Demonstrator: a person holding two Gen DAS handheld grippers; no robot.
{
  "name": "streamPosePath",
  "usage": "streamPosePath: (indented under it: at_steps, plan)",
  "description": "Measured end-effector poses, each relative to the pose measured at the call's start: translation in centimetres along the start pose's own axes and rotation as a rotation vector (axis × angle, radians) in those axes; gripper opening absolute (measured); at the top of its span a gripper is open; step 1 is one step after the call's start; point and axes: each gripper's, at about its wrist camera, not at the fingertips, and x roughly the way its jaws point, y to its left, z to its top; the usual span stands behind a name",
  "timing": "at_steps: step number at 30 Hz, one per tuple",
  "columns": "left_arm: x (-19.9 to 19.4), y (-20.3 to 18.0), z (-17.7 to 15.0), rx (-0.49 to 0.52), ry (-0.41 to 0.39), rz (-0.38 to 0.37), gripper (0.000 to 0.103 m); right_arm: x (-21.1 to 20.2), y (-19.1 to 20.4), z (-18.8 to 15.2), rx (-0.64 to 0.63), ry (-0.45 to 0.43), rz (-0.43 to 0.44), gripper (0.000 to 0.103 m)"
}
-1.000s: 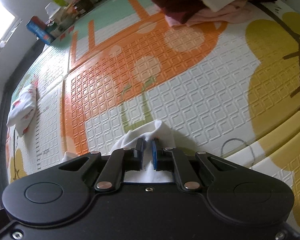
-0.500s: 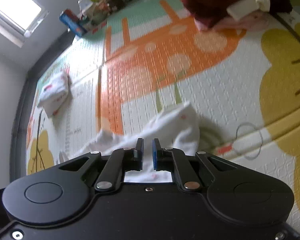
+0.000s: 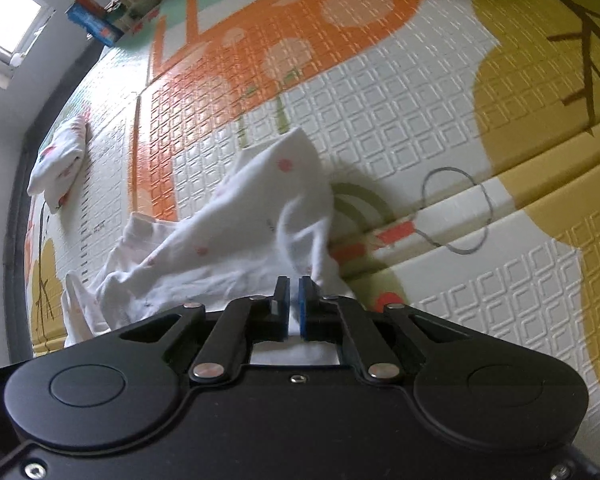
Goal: Fold clothes
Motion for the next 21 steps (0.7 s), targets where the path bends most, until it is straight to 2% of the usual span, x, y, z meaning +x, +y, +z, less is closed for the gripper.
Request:
streamPosePath:
  at_steps: [2, 4, 5, 9, 11, 13, 21]
  plan:
    - [-0.6, 0.2, 0.2, 0.000, -0.020, 0.022, 0.011, -0.2, 0.0, 0.1, -0.002, -0.007, -0.005, 0.001]
    - [-1.5, 0.7, 0.5, -0.011, -0.039, 0.010, 0.011, -0.6, 0.1, 0.1, -0.008, -0.026, -0.013, 0.001]
    - [-2.0, 0.9, 0.7, -0.018, -0.049, 0.002, 0.011, -0.9, 0.3, 0.1, -0.013, -0.038, -0.016, 0.004]
    - [-4.5, 1.6, 1.4, -0.043, -0.111, -0.008, 0.013, -3.1, 1.3, 0.1, -0.049, -0.095, -0.001, 0.004]
    - [-5.6, 2.1, 1.7, -0.059, -0.130, -0.015, 0.019, -4.3, 2.0, 0.0, -0.072, -0.122, 0.019, 0.004]
    - [-6.5, 2.7, 2.0, -0.082, -0.136, -0.030, 0.031, -5.3, 3.0, -0.1, -0.094, -0.132, 0.049, 0.004]
    - [-8.3, 5.4, 1.4, -0.143, -0.160, -0.002, 0.041, -6.1, 7.9, -2.2, -0.188, -0.090, 0.138, 0.007]
